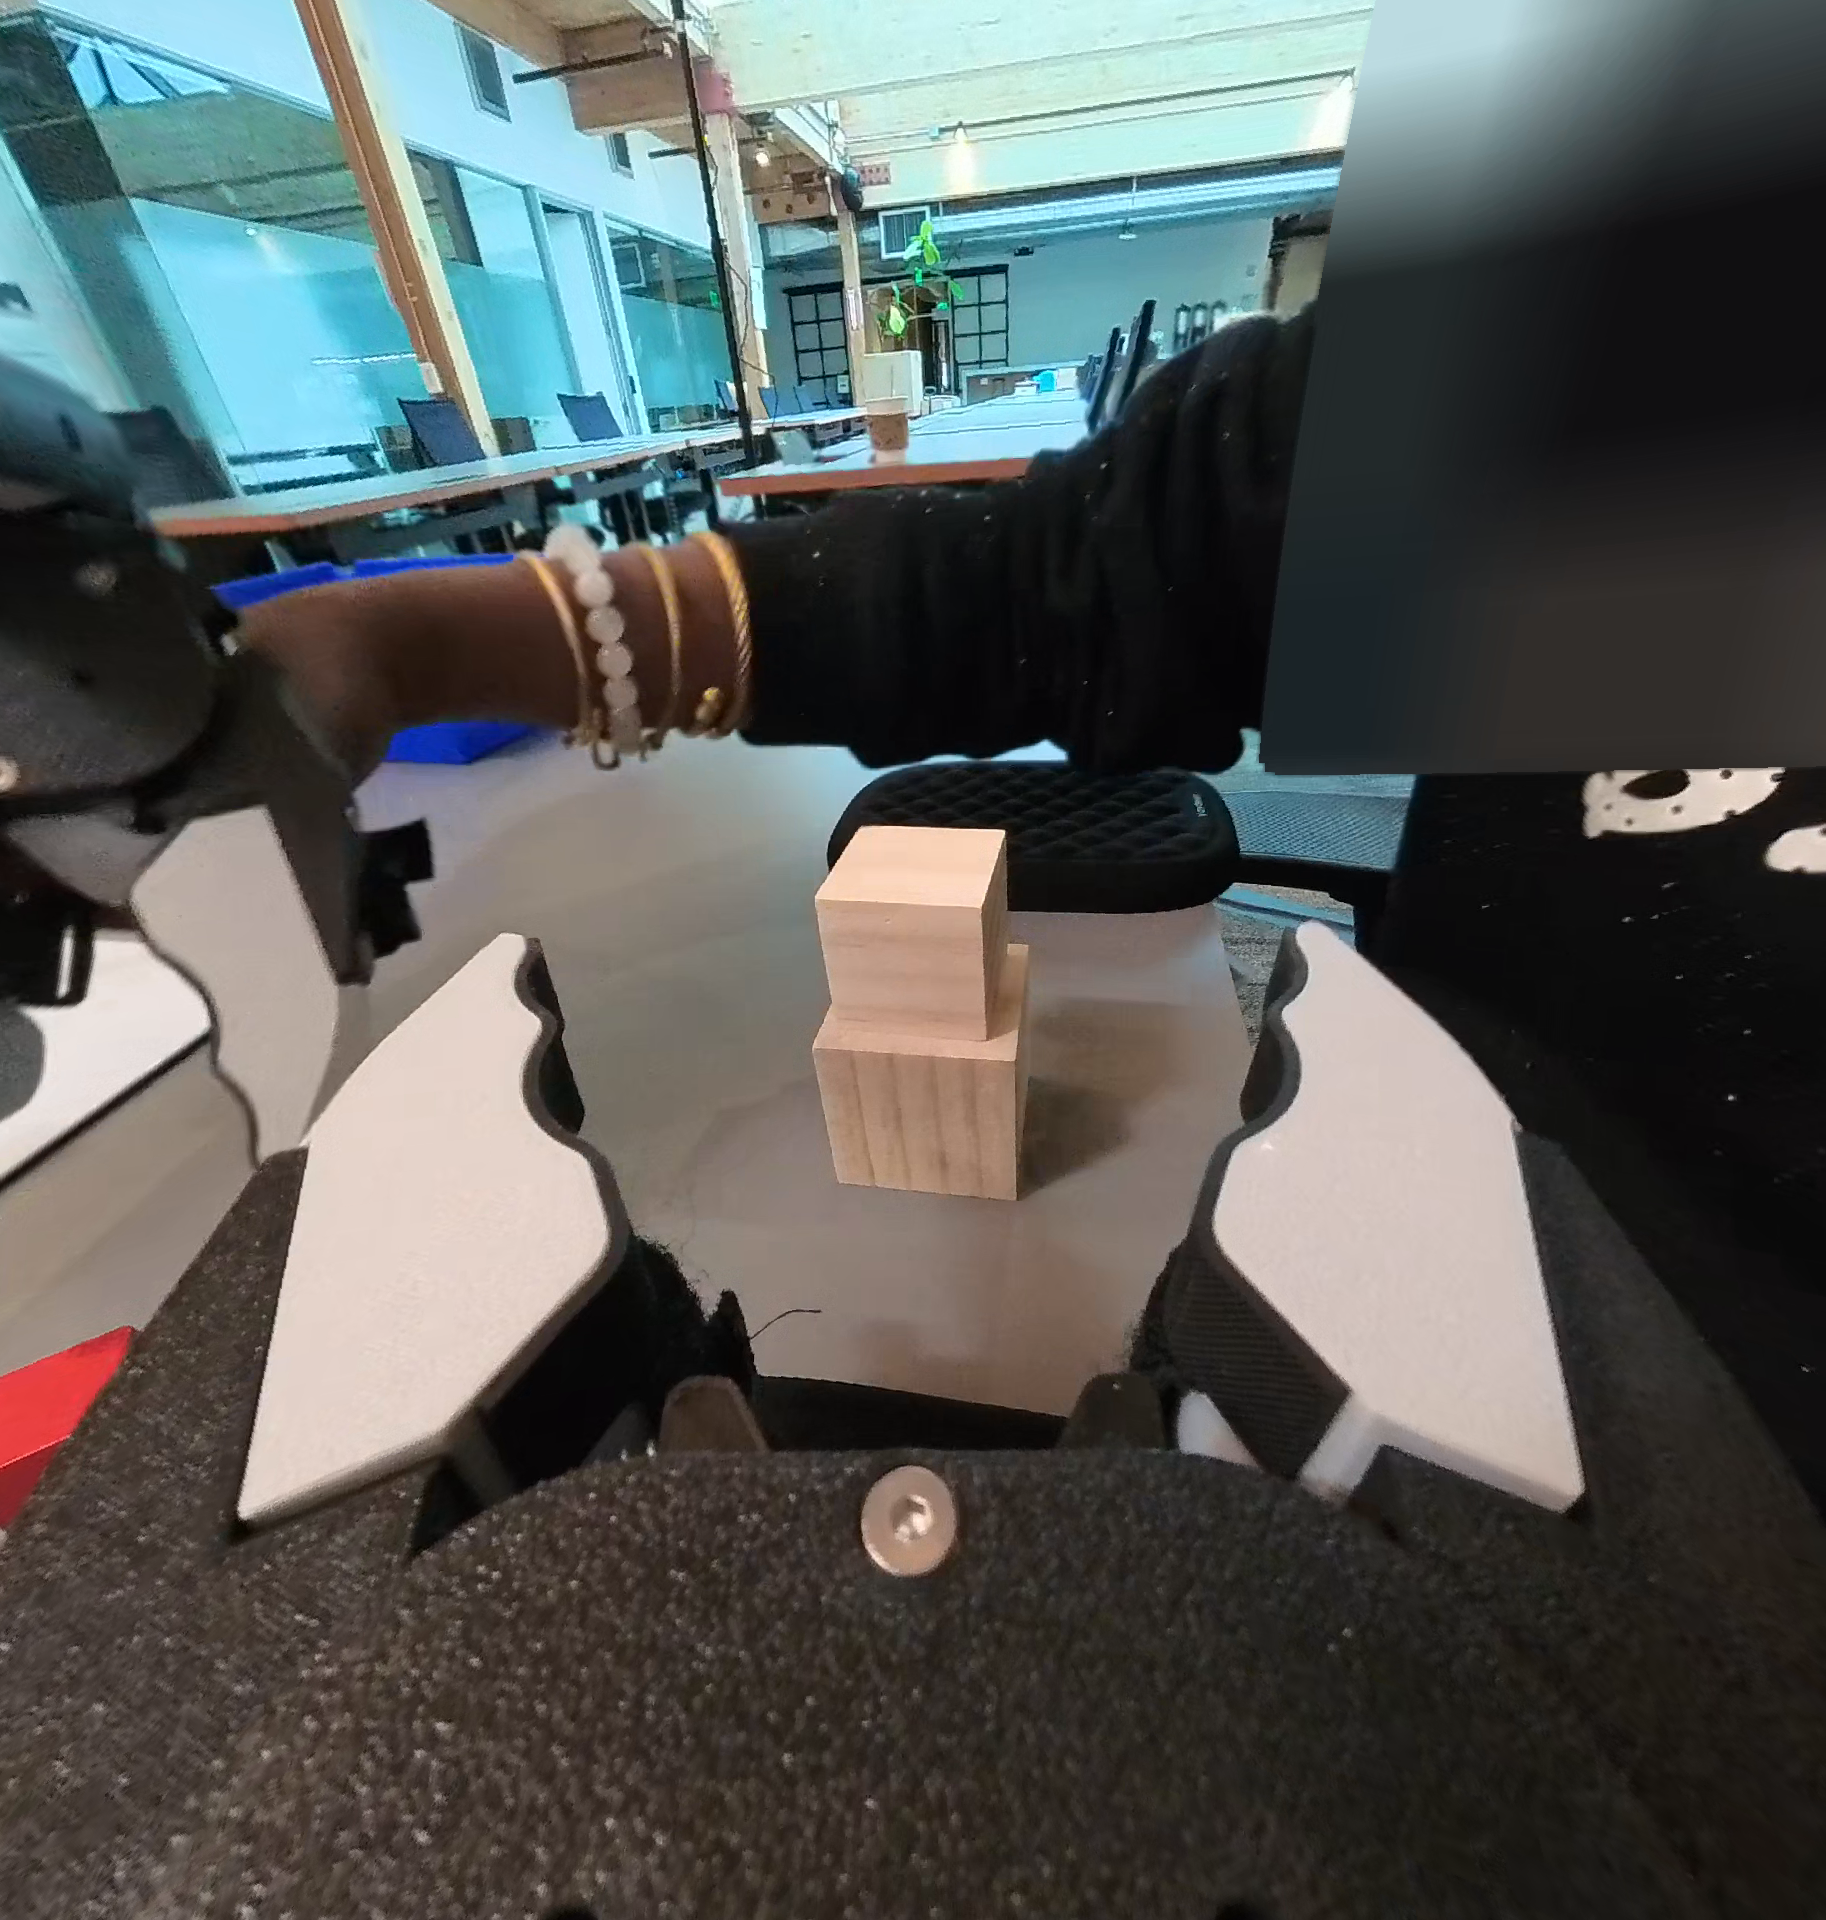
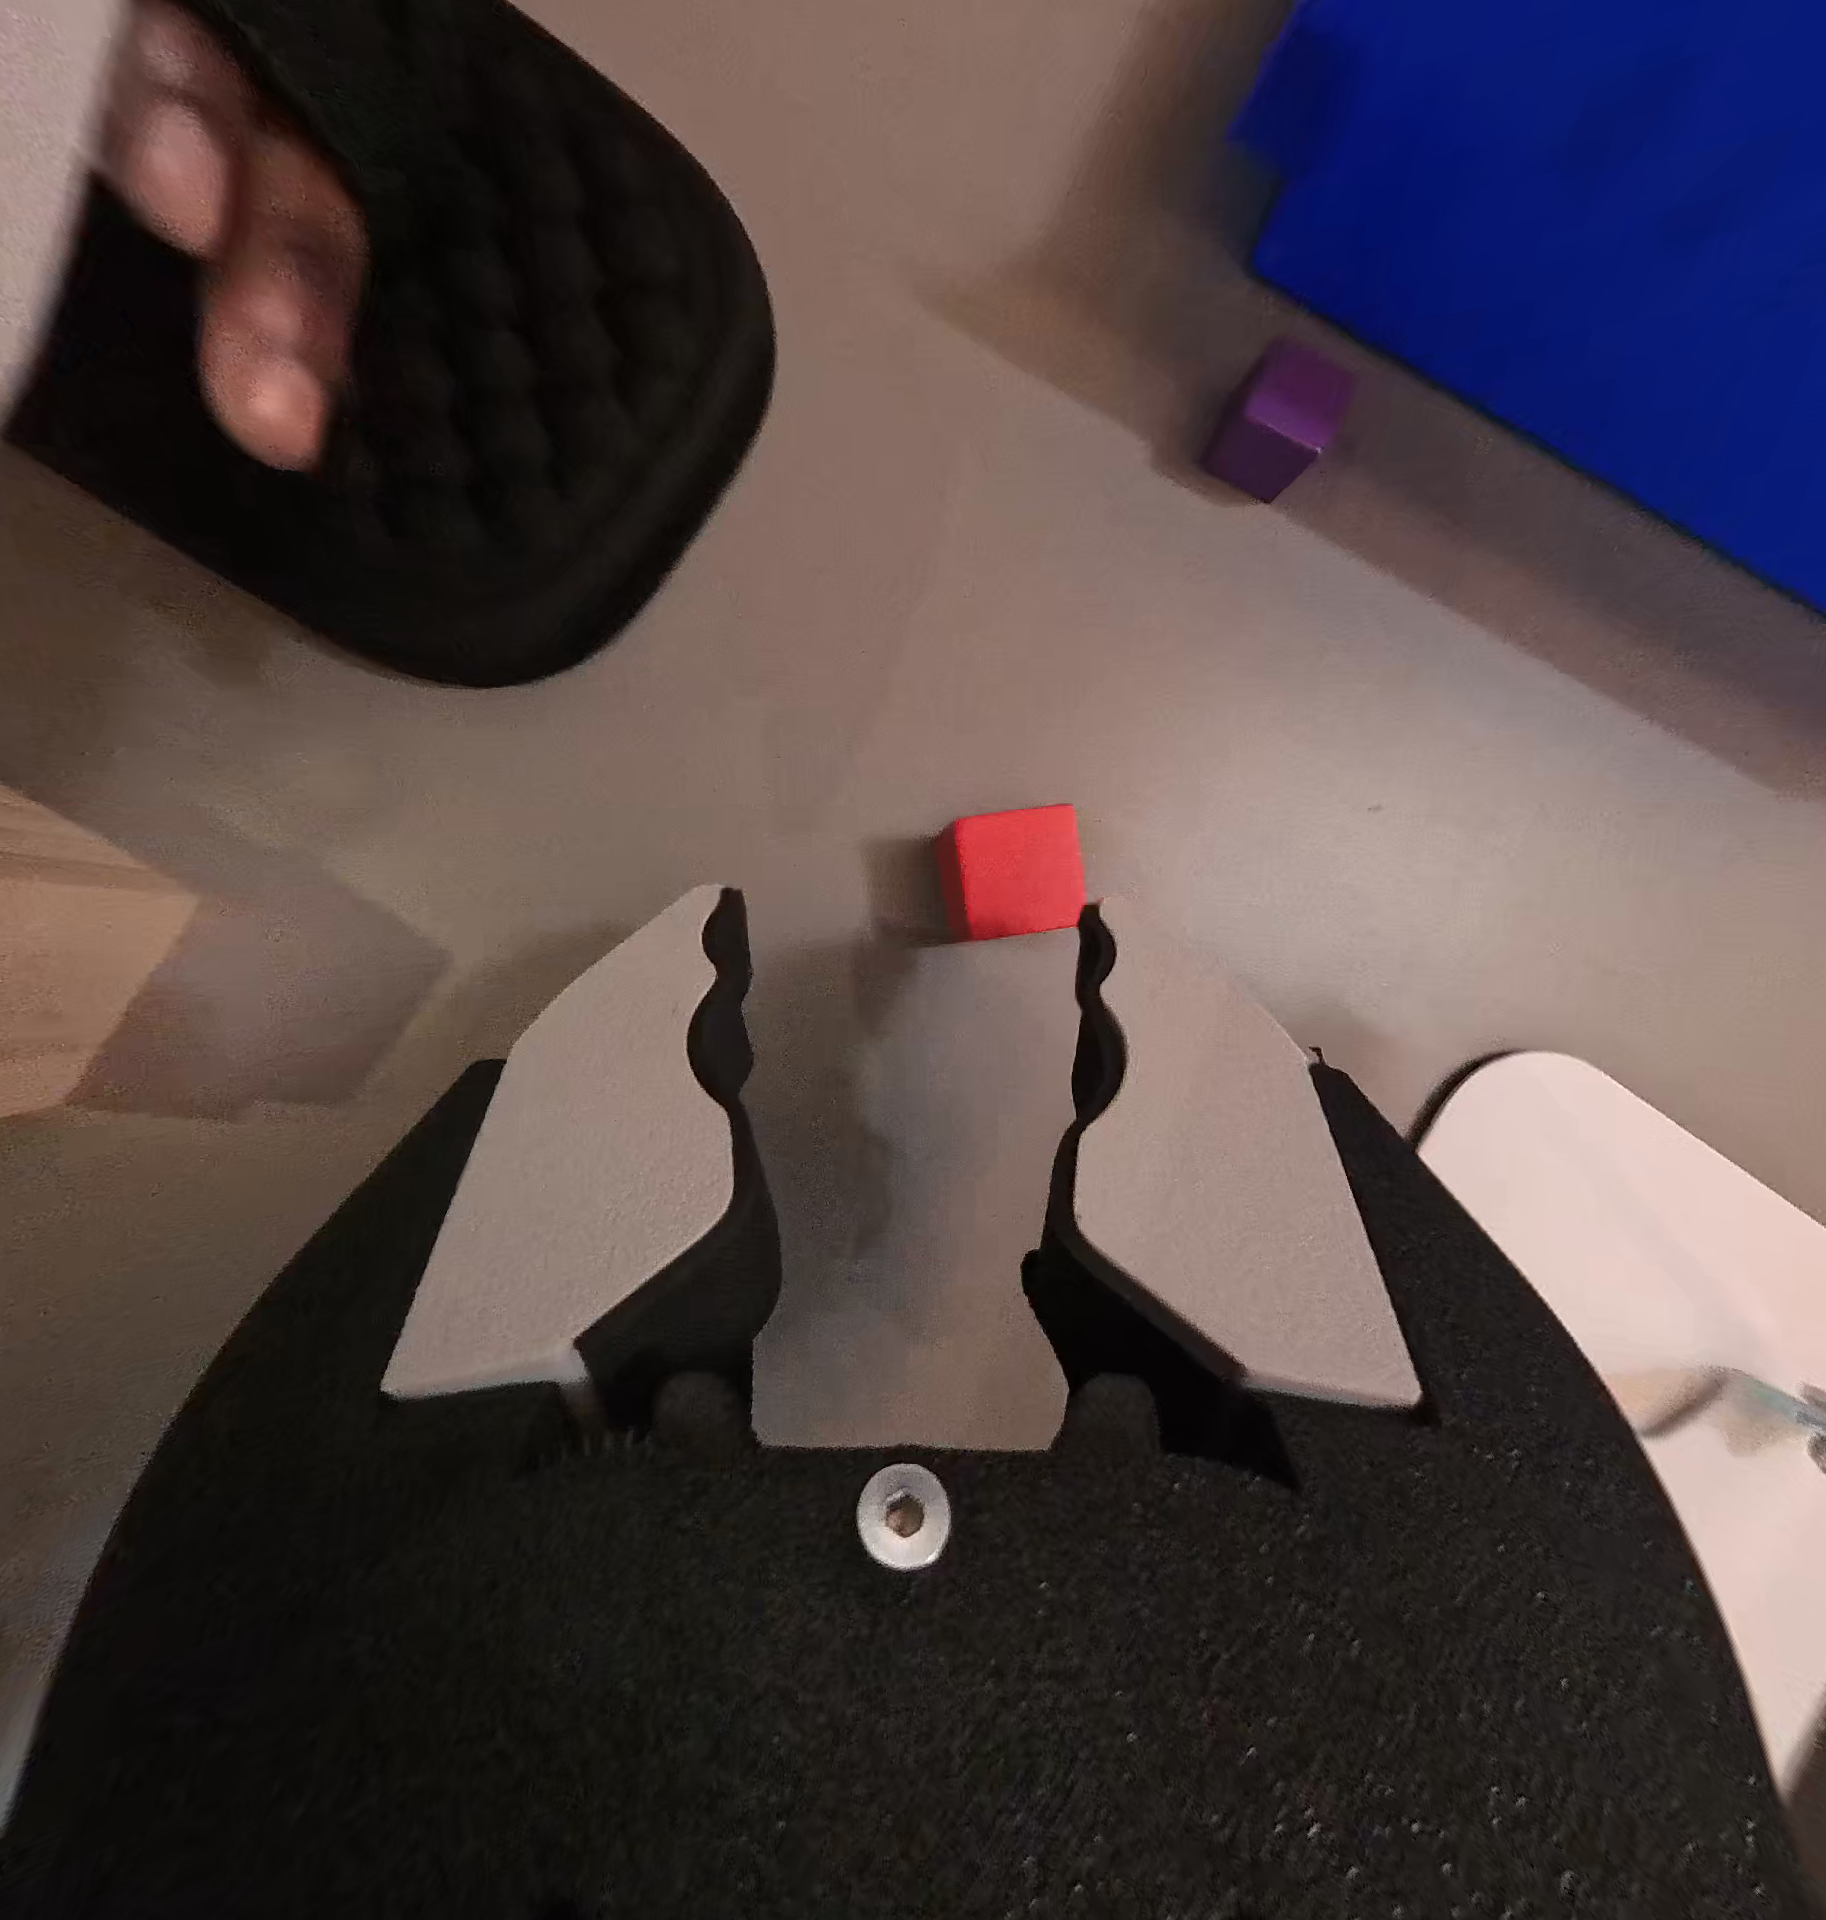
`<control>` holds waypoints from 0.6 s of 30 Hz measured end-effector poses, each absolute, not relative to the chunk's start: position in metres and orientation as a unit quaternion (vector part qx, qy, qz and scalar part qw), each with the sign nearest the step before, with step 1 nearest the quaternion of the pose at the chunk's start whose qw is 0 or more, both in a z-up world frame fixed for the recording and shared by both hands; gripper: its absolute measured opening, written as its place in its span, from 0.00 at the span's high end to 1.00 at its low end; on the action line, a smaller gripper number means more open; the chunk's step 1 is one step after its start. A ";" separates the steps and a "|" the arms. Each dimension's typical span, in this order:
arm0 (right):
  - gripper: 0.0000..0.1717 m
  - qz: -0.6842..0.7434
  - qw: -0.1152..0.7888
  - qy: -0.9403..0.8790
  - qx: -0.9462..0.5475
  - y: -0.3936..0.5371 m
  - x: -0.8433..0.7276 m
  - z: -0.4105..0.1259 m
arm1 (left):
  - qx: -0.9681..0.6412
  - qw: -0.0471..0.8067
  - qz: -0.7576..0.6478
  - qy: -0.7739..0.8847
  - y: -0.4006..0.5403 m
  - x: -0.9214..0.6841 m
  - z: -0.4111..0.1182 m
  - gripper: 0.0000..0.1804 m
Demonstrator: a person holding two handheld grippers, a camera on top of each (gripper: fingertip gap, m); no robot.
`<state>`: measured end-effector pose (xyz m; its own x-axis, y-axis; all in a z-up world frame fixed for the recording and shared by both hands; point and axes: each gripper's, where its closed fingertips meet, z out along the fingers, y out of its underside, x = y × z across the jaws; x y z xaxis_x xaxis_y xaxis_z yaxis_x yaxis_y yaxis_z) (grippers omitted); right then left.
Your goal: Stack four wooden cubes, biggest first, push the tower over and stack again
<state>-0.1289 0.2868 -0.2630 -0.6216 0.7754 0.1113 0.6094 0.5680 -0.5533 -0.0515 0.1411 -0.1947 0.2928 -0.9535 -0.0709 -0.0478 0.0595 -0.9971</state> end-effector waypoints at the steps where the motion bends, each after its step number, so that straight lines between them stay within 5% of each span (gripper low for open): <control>1: 0.65 0.244 0.170 -0.867 -0.399 0.290 -0.133 -0.267 | -0.561 0.576 -0.395 0.445 0.141 -0.052 -0.194 0.30; 18: 0.84 0.259 0.204 -0.842 -0.427 0.303 -0.154 -0.268 | -0.558 0.577 -0.396 0.446 0.140 -0.052 -0.194 0.31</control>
